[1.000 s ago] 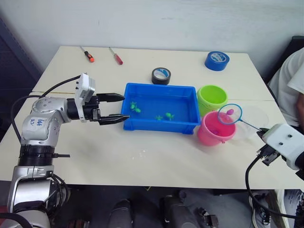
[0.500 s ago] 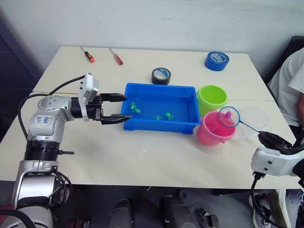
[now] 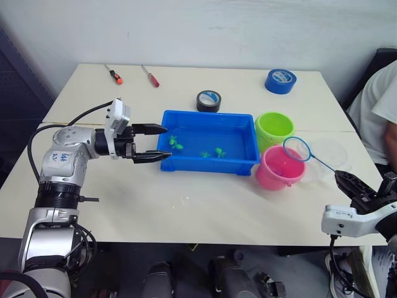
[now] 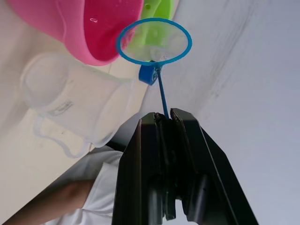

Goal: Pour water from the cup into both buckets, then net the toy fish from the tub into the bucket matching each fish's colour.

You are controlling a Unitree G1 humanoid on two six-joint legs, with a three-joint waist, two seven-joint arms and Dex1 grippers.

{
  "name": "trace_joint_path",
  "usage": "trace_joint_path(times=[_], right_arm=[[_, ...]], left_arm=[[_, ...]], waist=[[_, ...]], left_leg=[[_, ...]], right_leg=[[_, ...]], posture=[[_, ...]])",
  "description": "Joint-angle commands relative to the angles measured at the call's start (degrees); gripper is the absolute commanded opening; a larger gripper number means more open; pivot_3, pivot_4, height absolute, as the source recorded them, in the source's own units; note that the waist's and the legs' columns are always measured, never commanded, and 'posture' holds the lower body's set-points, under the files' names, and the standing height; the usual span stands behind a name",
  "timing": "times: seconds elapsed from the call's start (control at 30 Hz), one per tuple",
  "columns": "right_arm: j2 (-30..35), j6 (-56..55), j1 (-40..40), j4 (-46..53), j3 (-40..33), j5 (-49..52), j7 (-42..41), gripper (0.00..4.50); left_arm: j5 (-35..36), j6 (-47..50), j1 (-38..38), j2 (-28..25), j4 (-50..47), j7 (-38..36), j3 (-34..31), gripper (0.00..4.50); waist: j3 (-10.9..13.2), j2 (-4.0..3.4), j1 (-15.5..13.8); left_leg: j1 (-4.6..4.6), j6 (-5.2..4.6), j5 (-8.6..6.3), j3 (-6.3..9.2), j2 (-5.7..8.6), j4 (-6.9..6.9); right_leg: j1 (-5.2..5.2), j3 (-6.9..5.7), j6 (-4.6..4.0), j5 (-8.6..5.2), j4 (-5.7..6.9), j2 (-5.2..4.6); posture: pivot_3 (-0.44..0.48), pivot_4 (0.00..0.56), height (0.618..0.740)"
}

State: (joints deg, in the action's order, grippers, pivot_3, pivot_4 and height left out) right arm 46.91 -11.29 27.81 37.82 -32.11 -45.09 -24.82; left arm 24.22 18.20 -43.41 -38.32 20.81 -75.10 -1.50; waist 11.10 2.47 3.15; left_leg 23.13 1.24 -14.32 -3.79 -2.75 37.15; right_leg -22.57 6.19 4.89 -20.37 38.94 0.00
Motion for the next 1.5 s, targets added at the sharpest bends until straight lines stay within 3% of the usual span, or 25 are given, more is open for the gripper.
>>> trace_joint_path(times=[0.03, 0.23, 0.37, 0.6, 0.83, 1.17, 1.5], right_arm=[[-0.7, 0.7, -2.8, 2.4, -1.7, 4.4, -1.6, 0.0], [2.8, 10.4, -21.8, 2.4, 4.5, 14.0, -9.9, 0.0], [0.7, 26.6, -40.1, -1.2, 17.3, 22.0, -19.0, 0.0], [-1.8, 43.7, -52.9, -5.9, 30.2, 29.4, -27.5, 0.0], [-3.3, 45.8, -64.0, -18.6, 42.0, 27.0, -26.9, 0.0], [-1.9, 40.6, -69.4, -27.4, 49.9, 23.1, -26.5, 0.0], [-1.1, 40.0, -67.3, -26.6, 50.7, 22.6, -29.9, 0.0]], left_arm=[[-0.2, -0.9, -1.3, -0.1, -0.5, -0.2, -0.7, 4.47], [0.7, -0.3, -0.9, -0.9, 0.4, 2.0, -3.2, 4.47], [-1.0, -1.4, 0.2, -3.6, 2.3, 6.5, -6.1, 4.47], [-0.2, 0.2, 7.7, -7.4, -3.3, 7.1, -8.7, 4.47], [1.6, 2.8, 12.7, -8.1, -9.7, 9.3, -10.6, 4.47], [4.2, 6.5, 17.6, -8.0, -17.7, 13.1, -12.9, 4.47], [6.0, 8.9, 19.9, -7.9, -21.8, 15.2, -14.0, 4.47]], waist=[[0.0, 0.0, 0.0], [0.0, -0.01, 0.6], [0.0, 0.01, 0.8], [0.0, -0.01, 1.1], [0.0, 0.0, 1.3], [0.0, -0.01, 1.6], [0.0, -0.01, 1.7]], left_leg=[[0.0, 0.0, 0.0, 0.0, 0.0, 0.01], [-0.17, -0.03, 0.0, -0.11, -0.02, 0.07], [-0.16, 0.02, 0.0, 0.03, -0.11, 0.06], [-0.01, -0.05, -0.02, 0.12, -0.03, 0.02], [0.04, -0.12, -0.02, 0.17, 0.02, 0.02], [0.1, -0.12, -0.03, 0.14, 0.02, -0.03], [0.1, -0.12, -0.03, 0.15, 0.02, -0.04]], right_leg=[[0.01, 0.0, 0.0, 0.0, 0.0, 0.0], [0.08, -0.05, 0.04, 0.03, 0.14, -0.02], [0.07, 0.01, -0.02, 0.01, 0.16, 0.04], [-0.02, -0.19, -0.08, -0.03, 0.16, -0.32], [-0.04, -0.3, -0.09, -0.04, 0.15, -0.42], [-0.14, -0.28, -0.09, -0.04, 0.15, -0.42], [-0.14, -0.28, -0.09, -0.04, 0.14, -0.4]], posture=[[0.0, 0.15, 0.734], [0.0, 0.15, 0.734], [0.0, 0.15, 0.734], [0.0, 0.15, 0.734], [0.0, 0.15, 0.734], [0.0, 0.15, 0.734], [0.0, 0.15, 0.734]])
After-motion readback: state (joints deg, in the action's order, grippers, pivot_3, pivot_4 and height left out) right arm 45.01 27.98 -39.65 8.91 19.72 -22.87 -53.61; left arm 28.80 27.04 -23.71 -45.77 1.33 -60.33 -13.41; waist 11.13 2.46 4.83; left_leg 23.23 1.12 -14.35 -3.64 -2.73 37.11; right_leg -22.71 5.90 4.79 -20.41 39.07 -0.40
